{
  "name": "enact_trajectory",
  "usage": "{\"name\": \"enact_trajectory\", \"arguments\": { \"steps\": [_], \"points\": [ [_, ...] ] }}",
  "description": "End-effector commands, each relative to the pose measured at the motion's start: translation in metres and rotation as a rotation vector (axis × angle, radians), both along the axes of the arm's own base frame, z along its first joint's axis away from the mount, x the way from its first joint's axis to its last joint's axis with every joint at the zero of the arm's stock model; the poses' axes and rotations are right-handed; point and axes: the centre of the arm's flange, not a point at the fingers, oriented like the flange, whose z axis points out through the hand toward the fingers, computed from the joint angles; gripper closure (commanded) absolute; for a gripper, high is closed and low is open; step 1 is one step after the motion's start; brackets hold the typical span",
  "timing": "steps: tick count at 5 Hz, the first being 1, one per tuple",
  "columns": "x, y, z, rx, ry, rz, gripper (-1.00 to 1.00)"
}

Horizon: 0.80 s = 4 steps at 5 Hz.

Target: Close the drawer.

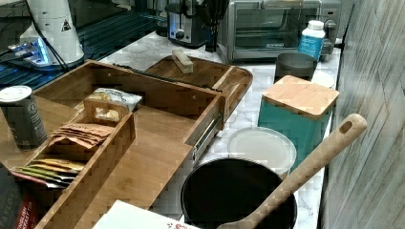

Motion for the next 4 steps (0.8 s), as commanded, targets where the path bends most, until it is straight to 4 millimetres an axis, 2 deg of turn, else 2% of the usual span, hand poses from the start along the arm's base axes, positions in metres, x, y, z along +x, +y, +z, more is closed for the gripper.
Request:
{"name": "enact_trajectory", "arguments": {
  "steps": [1,2,4],
  "points": [
    [-0.020,0.001,-0.067,-0.094,0.035,0.110,1.00],
    [-0.023,-0.006,-0.082,-0.093,0.024,0.127,1.00],
    [-0.021,-0.026,-0.084,-0.084,0.036,0.130,1.00]
  ]
}}
